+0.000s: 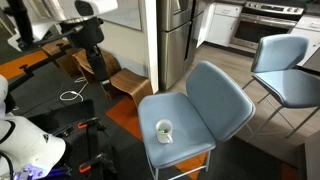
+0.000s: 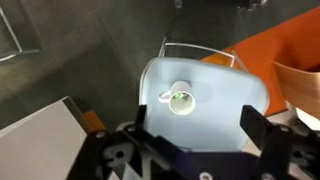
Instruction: Move the white cup slightly to the left.
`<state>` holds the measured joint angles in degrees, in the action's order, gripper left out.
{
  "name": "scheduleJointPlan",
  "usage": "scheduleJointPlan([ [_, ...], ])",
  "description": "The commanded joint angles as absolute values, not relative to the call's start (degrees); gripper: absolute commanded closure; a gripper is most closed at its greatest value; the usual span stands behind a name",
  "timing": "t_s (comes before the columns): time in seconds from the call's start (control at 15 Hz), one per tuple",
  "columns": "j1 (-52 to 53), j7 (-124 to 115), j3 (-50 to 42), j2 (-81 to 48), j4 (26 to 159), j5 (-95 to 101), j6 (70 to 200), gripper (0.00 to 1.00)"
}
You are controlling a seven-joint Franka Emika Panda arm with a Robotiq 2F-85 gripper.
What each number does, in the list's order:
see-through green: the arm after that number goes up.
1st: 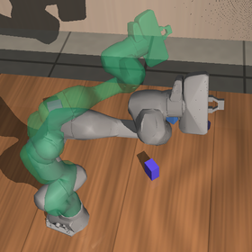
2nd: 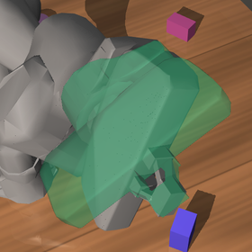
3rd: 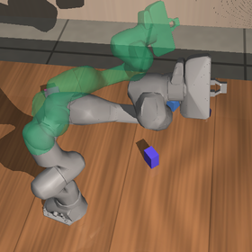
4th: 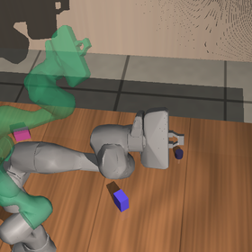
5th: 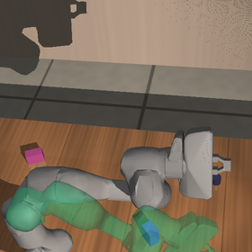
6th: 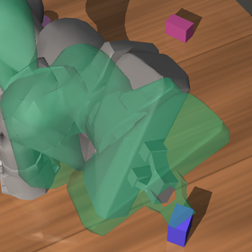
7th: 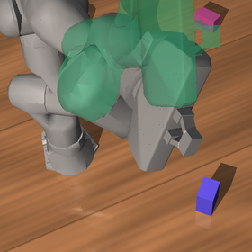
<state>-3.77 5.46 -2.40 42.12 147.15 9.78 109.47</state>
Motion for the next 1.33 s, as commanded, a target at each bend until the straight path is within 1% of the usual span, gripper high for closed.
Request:
scheduleJointPlan([
  [0.0,-3.24,5.18,-2.80,42.10,146.98,10.06,109.23,0.00],
  [0.4,-3.24,5.18,-2.80,42.10,146.98,10.06,109.23,0.00],
  [0.67,-2.42,4.80,-4.07,36.17,147.07,6.85,114.03,0.00],
  [0.87,-1.70,5.52,-3.77,29.60,148.70,5.45,121.65,0.00],
  [1.27,-1.04,4.51,-0.91,15.42,152.89,8.61,147.05,0.00],
])
